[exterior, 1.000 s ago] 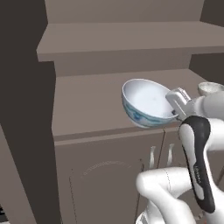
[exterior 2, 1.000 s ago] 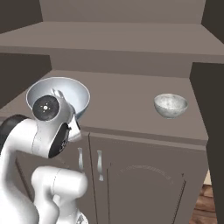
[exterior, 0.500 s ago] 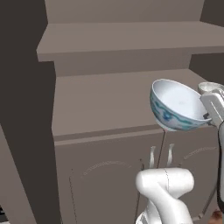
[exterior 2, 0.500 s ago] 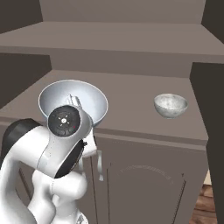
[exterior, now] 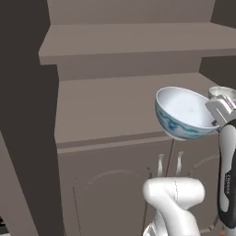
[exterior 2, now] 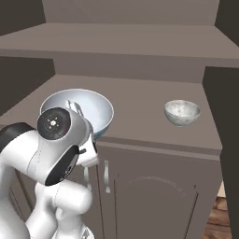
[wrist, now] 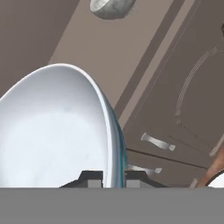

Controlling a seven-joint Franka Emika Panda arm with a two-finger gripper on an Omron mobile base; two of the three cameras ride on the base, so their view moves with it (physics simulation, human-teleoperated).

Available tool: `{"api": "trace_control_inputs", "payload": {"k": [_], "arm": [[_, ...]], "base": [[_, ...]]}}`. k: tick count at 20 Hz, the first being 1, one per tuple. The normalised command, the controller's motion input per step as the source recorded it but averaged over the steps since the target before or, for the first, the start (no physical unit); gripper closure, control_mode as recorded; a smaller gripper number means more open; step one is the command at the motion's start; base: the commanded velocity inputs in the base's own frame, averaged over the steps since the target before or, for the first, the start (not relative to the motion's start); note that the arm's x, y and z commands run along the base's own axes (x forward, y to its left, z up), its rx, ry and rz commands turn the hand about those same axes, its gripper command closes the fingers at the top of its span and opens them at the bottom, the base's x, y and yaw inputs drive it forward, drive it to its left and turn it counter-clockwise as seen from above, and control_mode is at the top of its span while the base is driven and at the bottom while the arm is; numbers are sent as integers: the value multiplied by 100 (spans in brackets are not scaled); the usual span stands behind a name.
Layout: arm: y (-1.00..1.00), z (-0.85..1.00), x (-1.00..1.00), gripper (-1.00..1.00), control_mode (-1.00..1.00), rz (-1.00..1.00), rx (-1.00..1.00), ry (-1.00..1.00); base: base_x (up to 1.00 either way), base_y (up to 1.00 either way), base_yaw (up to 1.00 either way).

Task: Take the smaller bowl and place it next to the appetizer plate on the dining counter , and place the larger bowl next to the plate with cooked food.

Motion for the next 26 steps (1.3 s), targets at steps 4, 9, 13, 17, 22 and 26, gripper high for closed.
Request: {"api": "trace_control_inputs", "payload": {"k": [4,9,13,17,22,26], "arm": [[0,0,0,100,100,0,0,0],[0,0,0,100,100,0,0,0],[0,0,0,100,100,0,0,0],[0,0,0,100,100,0,0,0],[0,0,0,100,100,0,0,0],[0,0,0,100,100,0,0,0]], "base": [[-74,1,0],[-100,8,0],[-64,13,10],[-57,20,26],[-37,2,43],[-51,18,59]]}}
